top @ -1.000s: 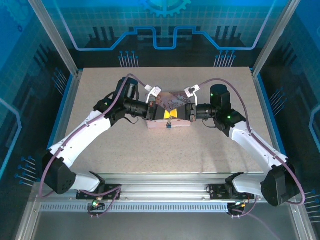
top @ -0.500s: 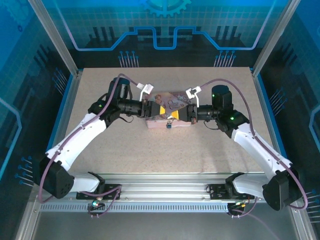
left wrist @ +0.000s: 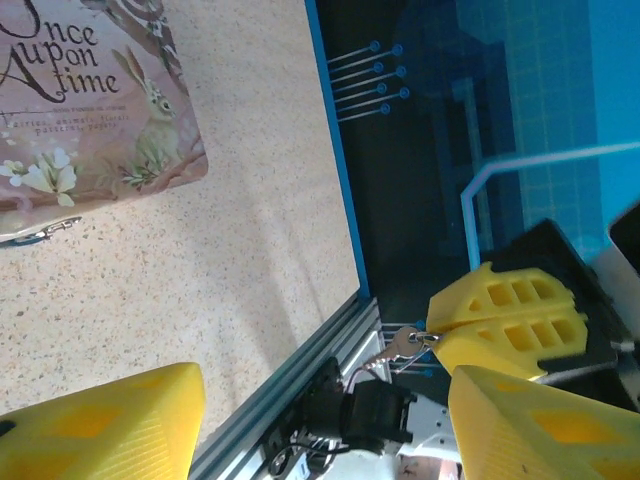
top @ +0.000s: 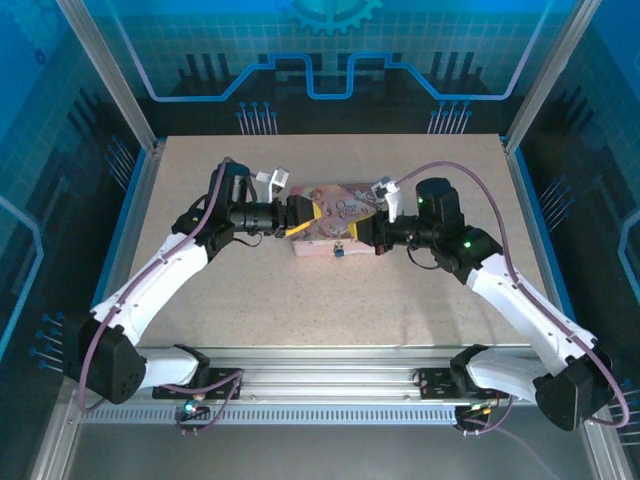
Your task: Unlock the padlock with the key
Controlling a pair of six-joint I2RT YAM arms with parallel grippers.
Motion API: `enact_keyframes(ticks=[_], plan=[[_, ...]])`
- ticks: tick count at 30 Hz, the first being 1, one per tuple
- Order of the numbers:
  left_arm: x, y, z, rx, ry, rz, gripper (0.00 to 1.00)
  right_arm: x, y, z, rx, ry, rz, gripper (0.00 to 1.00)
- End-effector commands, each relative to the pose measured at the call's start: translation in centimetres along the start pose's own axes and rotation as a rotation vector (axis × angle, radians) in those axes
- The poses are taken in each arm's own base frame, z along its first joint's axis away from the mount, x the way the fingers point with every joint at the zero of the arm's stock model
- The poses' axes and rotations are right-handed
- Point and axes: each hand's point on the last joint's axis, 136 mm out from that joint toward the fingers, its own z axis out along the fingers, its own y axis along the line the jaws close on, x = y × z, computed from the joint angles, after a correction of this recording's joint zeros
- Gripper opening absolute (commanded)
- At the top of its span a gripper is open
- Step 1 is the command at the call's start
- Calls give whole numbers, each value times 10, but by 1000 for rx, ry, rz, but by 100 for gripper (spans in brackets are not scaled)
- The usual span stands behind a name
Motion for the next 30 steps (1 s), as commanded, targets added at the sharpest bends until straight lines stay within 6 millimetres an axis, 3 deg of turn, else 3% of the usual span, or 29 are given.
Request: enact_keyframes(ticks=[1,5,9,10,12,19,24,30], plan=[[-15,4,6,16,-51,-120,67,-21,-29,-7,280,-82,-281,0],[-21,-1,6,22,-80,-149,68,-38,-31,-6,383,-181,-472,0],[-25,-13,7,60,-91,-184,68,-56,-15,-7,427,-290,-676,0],[-26,-16,7,73,-93,-194,68,-49,-14,-4,430,-286,-710,0],[-27,-25,10,108,-93,-215,68,-53,-6,-4,435,-310,-767,0],[-23,-62,24,181,-45,-210,69,-71,15,-11,444,-382,-830,0],[-21,-74,28,207,-33,-211,68,-71,27,-8,450,-388,-890,0],[-21,-83,29,245,-23,-224,52,-65,30,-4,457,-380,-920,0]])
